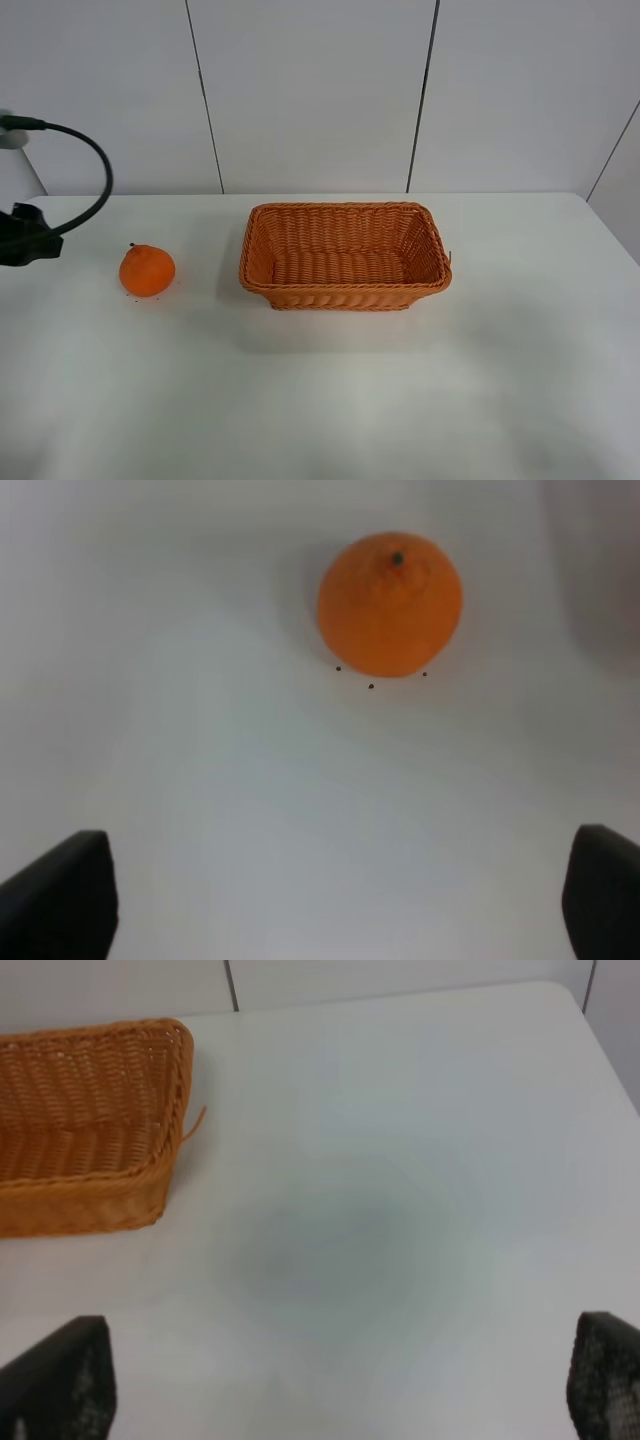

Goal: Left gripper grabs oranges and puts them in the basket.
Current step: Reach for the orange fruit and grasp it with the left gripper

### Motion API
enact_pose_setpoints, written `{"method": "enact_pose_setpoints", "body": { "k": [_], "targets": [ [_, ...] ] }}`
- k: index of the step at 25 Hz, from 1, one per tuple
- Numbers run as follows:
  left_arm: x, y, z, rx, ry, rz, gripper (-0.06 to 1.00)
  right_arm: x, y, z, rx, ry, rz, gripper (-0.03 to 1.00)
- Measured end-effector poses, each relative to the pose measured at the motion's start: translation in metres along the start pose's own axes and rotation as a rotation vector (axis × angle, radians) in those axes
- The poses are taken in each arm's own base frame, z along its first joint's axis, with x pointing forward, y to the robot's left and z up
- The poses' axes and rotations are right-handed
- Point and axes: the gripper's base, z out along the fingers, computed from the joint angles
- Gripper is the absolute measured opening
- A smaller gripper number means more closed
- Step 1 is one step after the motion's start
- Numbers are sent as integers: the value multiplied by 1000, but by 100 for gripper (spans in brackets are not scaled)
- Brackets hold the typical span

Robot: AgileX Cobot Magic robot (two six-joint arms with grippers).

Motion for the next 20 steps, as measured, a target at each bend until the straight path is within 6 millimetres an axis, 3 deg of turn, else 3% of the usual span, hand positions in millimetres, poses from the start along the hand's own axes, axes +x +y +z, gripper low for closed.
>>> {"method": "enact_pose_setpoints", "body": {
  "k": [5, 10, 14, 20],
  "targets": [
    [-28, 1, 62, 14, 67, 13, 99, 0, 0, 0, 0, 0, 0, 69],
    [-36, 0, 119, 30, 148, 45, 99, 0, 0, 0, 0, 0, 0, 69],
    [-35, -2, 157, 42, 209, 59, 99, 0, 0, 0, 0, 0, 0, 69],
    [-32, -4, 193, 52, 256, 62, 99, 0, 0, 0, 0, 0, 0, 69]
  ]
}}
